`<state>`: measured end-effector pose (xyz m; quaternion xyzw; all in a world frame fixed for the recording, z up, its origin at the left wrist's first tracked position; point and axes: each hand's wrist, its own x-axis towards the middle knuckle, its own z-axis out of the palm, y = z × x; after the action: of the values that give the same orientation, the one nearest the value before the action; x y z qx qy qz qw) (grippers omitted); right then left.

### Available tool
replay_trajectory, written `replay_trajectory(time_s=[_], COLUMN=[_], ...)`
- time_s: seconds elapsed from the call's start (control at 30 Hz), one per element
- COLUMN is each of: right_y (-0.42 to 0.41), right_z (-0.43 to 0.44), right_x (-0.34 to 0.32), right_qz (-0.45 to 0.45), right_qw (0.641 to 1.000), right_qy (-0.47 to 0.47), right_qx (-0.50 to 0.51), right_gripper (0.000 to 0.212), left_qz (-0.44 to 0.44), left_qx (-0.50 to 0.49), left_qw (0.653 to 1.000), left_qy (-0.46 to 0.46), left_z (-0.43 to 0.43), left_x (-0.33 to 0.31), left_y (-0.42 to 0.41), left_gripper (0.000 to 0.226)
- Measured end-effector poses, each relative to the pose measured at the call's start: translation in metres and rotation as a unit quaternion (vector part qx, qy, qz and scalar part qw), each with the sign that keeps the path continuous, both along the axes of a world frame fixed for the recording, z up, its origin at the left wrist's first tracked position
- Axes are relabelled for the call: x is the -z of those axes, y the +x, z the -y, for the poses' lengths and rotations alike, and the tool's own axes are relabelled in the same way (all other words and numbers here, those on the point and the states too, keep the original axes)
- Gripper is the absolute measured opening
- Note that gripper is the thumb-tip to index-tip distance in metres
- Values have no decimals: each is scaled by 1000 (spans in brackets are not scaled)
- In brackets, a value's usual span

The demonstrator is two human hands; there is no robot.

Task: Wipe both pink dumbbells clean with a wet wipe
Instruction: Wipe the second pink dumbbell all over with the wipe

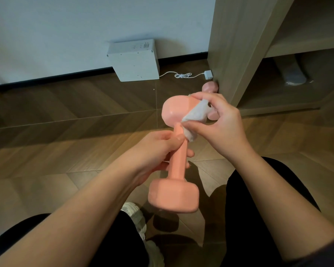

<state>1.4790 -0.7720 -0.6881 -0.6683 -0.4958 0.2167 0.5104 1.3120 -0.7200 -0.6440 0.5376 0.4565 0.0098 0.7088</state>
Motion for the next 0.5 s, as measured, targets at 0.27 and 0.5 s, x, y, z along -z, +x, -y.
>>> replay_trajectory(time_s=[0.27, 0.5], right_y=[-7, -14], right_z=[-2, -3], right_x=[1, -3], right_qz=[-9, -37], right_qw=[1000, 992], right_qy=[1, 115], right_qx=[-17, 26], right_gripper=[59, 33], left_qz=[-74, -78], left_qx=[-15, -40], left_qw=[992, 991], left_qy=[103, 98], left_z=[1, 3], left_x=[4, 9], left_y=[6, 9], left_gripper=[36, 15])
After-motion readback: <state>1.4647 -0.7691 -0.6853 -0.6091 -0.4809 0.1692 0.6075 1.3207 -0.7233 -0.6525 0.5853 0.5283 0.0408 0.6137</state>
